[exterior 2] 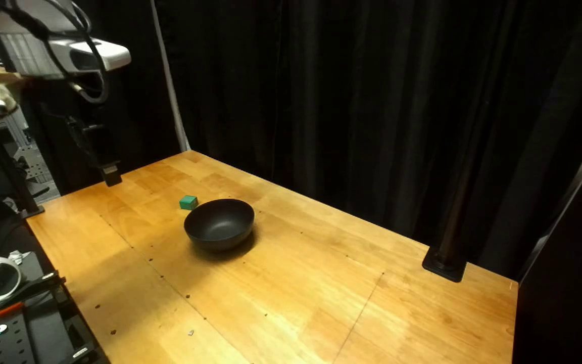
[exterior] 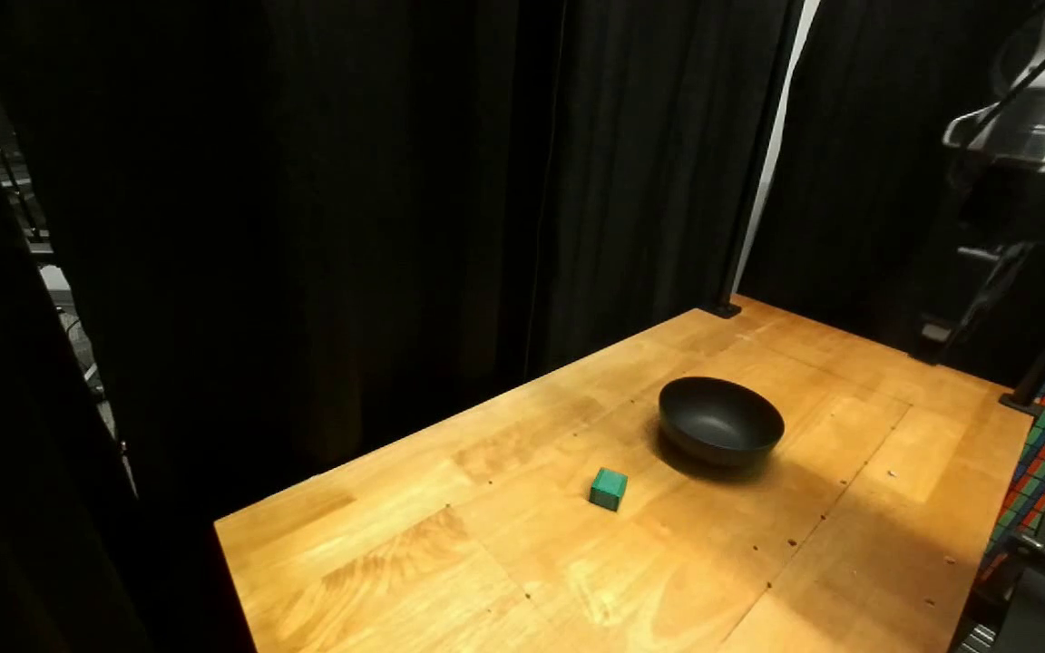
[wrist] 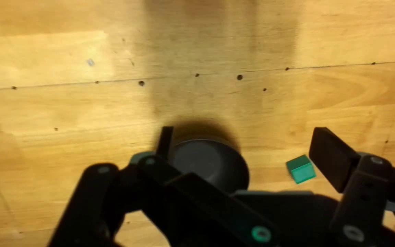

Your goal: Put the green block inside the bowl

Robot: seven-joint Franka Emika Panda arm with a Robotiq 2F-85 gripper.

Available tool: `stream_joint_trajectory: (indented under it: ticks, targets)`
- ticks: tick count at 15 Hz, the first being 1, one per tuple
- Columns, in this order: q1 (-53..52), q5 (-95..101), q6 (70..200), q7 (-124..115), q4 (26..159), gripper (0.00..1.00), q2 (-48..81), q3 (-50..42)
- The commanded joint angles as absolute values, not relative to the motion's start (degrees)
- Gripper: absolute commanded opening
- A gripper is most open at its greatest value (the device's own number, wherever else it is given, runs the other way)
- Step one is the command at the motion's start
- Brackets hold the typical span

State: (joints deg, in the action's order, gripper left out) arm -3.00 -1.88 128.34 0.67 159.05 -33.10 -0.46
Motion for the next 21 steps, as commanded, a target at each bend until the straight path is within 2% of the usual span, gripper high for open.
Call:
stream_joint_trajectory:
  ticks: [1, 8, 18, 21]
  targets:
    - [-8.77, -5.37, 141.86, 0.17, 157.93, 1.0, -20.29, 4.36]
    - [-9.3, 0.68, 166.44, -3.54, 151.05, 1.0, 5.42, 9.44]
    - [-10.67, 0.19, 174.18, -1.54, 137.67, 1.0, 25.07, 9.88]
    - [-15.05, 2.99, 175.83, -3.05, 134.88, 1.0, 27.91, 5.45]
